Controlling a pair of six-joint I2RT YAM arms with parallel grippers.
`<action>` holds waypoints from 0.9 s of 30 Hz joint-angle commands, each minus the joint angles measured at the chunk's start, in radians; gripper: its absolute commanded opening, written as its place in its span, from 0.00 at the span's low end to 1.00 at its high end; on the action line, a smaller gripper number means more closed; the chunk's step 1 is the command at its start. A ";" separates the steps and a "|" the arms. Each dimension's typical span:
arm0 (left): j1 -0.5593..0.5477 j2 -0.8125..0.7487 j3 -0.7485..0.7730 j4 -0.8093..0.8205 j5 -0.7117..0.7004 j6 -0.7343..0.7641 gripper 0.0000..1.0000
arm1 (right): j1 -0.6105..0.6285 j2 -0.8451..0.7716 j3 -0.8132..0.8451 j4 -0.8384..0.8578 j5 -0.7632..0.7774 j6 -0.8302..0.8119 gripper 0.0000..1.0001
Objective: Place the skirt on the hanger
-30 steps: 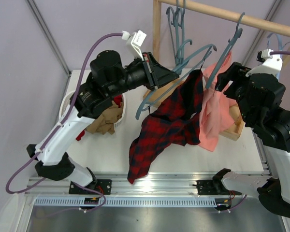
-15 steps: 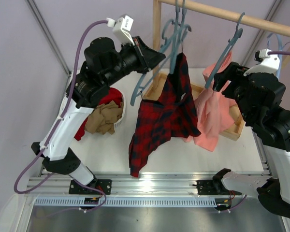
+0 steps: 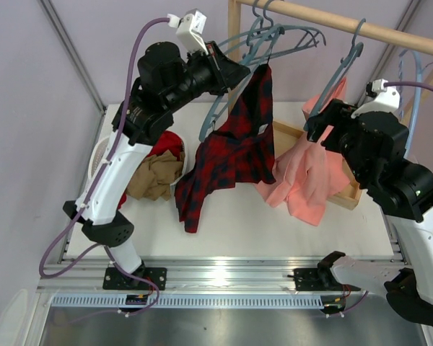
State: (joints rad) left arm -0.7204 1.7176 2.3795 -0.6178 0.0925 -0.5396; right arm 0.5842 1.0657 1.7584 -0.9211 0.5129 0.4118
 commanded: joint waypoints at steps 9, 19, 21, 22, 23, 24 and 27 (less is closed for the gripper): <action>0.007 0.068 0.142 0.239 0.024 0.066 0.08 | -0.003 -0.092 -0.083 0.102 -0.085 0.019 0.79; -0.004 0.088 0.138 0.270 -0.005 0.119 0.08 | -0.004 0.032 0.096 0.271 -0.280 -0.096 0.79; -0.004 0.096 0.136 0.265 -0.005 0.121 0.08 | -0.004 0.095 0.145 0.294 -0.318 -0.099 0.79; -0.004 0.102 0.135 0.265 -0.004 0.115 0.08 | -0.004 0.112 0.173 0.324 -0.330 -0.099 0.79; -0.004 0.106 0.136 0.263 0.000 0.110 0.08 | -0.004 0.140 0.183 0.340 -0.342 -0.094 0.79; -0.004 0.108 0.136 0.265 0.000 0.106 0.08 | -0.004 0.151 0.191 0.356 -0.349 -0.082 0.79; -0.005 0.109 0.121 0.268 0.001 0.087 0.08 | -0.003 0.180 0.199 0.442 -0.381 -0.056 0.79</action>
State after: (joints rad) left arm -0.7219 1.8427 2.4607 -0.5346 0.0975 -0.4625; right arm 0.5827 1.2285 1.9213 -0.6003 0.1997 0.3470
